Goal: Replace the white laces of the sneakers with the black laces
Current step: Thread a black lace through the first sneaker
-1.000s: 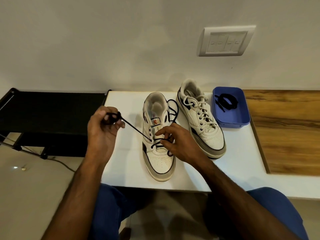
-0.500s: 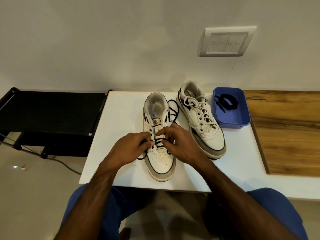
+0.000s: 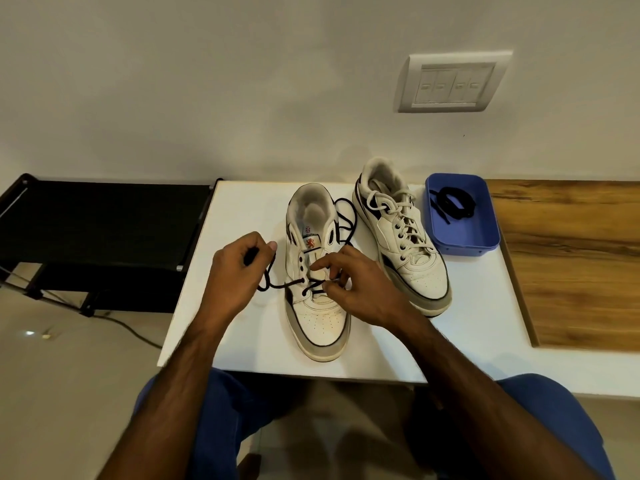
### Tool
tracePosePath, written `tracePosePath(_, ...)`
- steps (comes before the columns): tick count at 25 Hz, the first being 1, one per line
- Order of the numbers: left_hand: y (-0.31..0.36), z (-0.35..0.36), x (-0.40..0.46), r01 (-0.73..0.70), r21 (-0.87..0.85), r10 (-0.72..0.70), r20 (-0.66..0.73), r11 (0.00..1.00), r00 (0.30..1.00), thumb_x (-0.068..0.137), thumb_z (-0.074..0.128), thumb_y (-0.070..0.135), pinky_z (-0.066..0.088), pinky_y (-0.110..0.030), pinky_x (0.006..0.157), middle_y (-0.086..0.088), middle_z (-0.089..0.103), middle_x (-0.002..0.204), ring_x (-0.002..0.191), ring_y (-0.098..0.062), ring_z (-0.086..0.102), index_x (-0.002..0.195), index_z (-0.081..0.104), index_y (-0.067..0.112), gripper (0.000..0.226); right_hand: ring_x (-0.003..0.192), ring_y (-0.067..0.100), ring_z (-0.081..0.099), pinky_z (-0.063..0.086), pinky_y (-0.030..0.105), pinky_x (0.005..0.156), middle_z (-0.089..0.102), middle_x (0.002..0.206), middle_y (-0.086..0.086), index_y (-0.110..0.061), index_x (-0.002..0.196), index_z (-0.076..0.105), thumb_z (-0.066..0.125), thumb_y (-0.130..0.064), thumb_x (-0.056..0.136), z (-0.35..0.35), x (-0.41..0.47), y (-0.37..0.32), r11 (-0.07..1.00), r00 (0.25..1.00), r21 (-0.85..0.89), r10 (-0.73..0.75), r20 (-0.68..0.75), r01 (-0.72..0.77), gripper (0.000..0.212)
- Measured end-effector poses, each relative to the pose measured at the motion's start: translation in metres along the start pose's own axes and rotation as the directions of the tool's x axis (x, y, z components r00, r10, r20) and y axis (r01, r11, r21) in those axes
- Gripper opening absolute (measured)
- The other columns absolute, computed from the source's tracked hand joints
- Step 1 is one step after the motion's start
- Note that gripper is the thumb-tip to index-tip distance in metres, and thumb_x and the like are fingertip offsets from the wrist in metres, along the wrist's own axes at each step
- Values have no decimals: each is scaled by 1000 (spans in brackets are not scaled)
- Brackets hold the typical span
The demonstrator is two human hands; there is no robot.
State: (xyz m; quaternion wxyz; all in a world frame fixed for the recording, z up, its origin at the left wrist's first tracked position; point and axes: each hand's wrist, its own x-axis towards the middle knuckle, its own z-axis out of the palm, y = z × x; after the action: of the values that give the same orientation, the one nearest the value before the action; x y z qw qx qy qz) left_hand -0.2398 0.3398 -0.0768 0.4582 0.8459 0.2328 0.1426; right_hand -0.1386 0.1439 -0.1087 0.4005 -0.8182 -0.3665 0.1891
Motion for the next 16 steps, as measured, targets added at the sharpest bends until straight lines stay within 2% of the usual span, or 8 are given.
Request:
tracePosePath(3, 1, -4, 1, -14, -60, 2, -201, 998, 980, 103, 55, 26, 40, -18, 62, -3, 56, 73, 64, -9, 47, 82, 57, 10, 27, 93, 5, 57, 47, 52, 93, 49, 99, -16, -36, 109, 67, 52, -19, 86, -10, -2, 5, 998, 995, 12, -56, -87, 57, 32)
tracePosePath(6, -4, -17, 3, -30, -85, -12, -454, 996, 891, 107, 42, 24, 41, -20, 65, 1, 58, 84, 71, -4, 50, 100, 61, 8, 25, 93, 8, 59, 50, 53, 87, 56, 103, -15, -36, 99, 60, 53, -14, 84, -17, 0, 14, 999, 985, -7, -49, -166, 49, 27)
tracePosePath(8, -12, -23, 5, -16, -107, -42, -518, 994, 854, 104, 38, 18, 47, -28, 74, -6, 62, 96, 83, -8, 56, 105, 62, 11, 26, 92, 8, 61, 50, 54, 87, 59, 102, -15, -38, 98, 58, 56, -15, 85, -15, -1, 18, 999, 988, -7, -43, -152, 42, 27)
tracePosePath(10, -13, -22, 5, -6, -131, -56, -465, 991, 884, 100, 36, 10, 51, -29, 78, -7, 65, 101, 88, -8, 60, 109, 63, 11, 29, 90, 7, 61, 51, 50, 86, 60, 101, -15, -36, 99, 61, 58, -15, 89, -13, 0, 18, 998, 986, -9, -66, -155, 65, 24)
tracePosePath(13, -7, -14, 3, -52, -150, 5, -303, 987, 953, 90, 35, 4, 46, -13, 70, -3, 69, 97, 84, -6, 62, 114, 64, 10, 39, 89, 9, 61, 51, 28, 82, 63, 101, -8, -22, 101, 67, 61, -5, 93, -14, 3, 12, 993, 981, 56, -92, -172, 103, 19)
tracePosePath(14, -6, -12, 3, -69, -168, 25, -249, 983, 968, 87, 35, 5, 45, -13, 70, -2, 71, 97, 83, -7, 62, 115, 64, 12, 41, 89, 9, 61, 48, 21, 80, 64, 101, -6, -19, 100, 68, 61, -3, 94, -15, 3, 8, 991, 978, 75, -97, -186, 113, 19)
tracePosePath(16, -7, -8, 4, -81, -183, 55, -140, 980, 989, 89, 39, 2, 45, -16, 71, 1, 73, 99, 83, -10, 64, 117, 65, 15, 40, 91, 10, 61, 46, 16, 79, 65, 100, -6, -18, 100, 68, 60, -3, 95, -17, 2, 3, 986, 972, 119, -93, -218, 121, 18)
